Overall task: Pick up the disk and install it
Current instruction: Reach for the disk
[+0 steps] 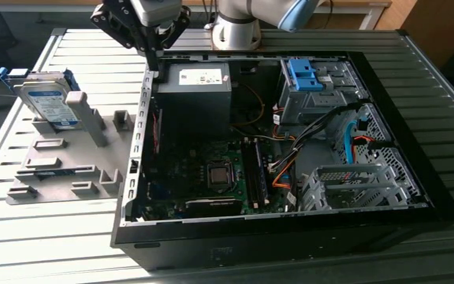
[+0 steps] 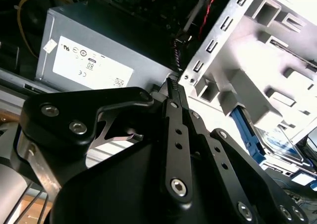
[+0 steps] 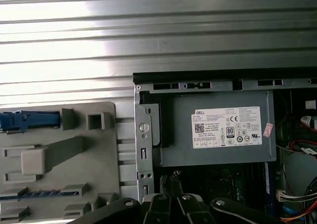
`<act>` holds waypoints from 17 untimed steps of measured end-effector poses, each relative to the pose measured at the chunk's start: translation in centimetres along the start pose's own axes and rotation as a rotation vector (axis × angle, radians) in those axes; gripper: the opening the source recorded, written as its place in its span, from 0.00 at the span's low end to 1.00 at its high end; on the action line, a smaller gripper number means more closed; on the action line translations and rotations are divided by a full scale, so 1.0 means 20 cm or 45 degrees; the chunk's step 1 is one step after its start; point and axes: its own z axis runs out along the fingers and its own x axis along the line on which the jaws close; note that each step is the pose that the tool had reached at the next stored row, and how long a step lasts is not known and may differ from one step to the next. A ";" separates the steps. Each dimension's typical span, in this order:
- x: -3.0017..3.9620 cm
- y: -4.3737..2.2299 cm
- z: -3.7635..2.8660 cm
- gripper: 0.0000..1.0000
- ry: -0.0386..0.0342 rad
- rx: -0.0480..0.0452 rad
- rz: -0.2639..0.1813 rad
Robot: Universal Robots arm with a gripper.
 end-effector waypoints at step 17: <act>0.069 -0.004 0.002 0.11 0.0017 0.000 0.000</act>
